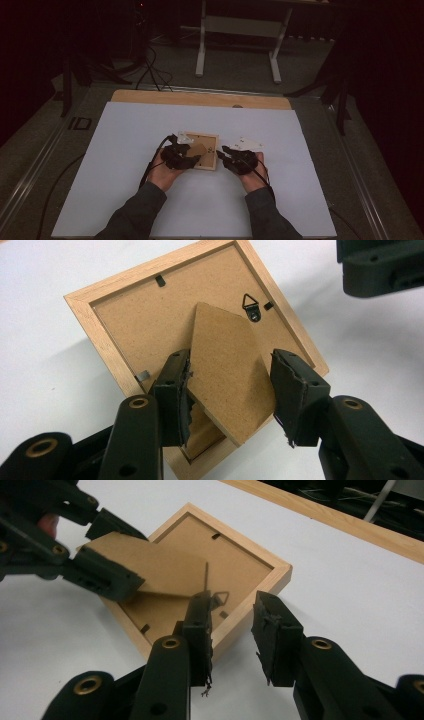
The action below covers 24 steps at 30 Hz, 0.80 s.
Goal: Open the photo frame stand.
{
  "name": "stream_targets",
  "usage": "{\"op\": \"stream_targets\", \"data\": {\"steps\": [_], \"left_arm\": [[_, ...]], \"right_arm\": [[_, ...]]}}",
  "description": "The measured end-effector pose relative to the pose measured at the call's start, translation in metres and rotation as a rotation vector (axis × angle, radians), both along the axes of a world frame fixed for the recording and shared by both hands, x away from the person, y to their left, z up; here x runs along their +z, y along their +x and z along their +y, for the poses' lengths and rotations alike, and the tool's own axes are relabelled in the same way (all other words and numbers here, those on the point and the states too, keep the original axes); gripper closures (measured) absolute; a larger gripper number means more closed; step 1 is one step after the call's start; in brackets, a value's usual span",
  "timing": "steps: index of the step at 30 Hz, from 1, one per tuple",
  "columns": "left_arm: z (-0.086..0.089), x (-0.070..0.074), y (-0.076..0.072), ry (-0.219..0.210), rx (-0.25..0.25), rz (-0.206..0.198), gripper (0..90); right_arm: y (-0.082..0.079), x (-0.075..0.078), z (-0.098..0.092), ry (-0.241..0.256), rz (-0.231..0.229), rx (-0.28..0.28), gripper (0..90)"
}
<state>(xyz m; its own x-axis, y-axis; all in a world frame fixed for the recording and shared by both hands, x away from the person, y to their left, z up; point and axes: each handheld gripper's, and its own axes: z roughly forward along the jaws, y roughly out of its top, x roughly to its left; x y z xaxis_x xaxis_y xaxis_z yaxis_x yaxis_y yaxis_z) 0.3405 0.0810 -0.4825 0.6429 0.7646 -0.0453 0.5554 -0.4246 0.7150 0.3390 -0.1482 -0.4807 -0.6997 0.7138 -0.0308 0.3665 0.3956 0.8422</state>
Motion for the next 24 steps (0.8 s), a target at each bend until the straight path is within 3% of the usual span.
{"op": "stream_targets", "data": {"steps": [24], "left_arm": [[-0.003, -0.004, -0.019, 0.029, 0.003, -0.111, 53.0]], "right_arm": [[0.01, 0.009, -0.004, 0.006, 0.002, -0.022, 64.7]]}}
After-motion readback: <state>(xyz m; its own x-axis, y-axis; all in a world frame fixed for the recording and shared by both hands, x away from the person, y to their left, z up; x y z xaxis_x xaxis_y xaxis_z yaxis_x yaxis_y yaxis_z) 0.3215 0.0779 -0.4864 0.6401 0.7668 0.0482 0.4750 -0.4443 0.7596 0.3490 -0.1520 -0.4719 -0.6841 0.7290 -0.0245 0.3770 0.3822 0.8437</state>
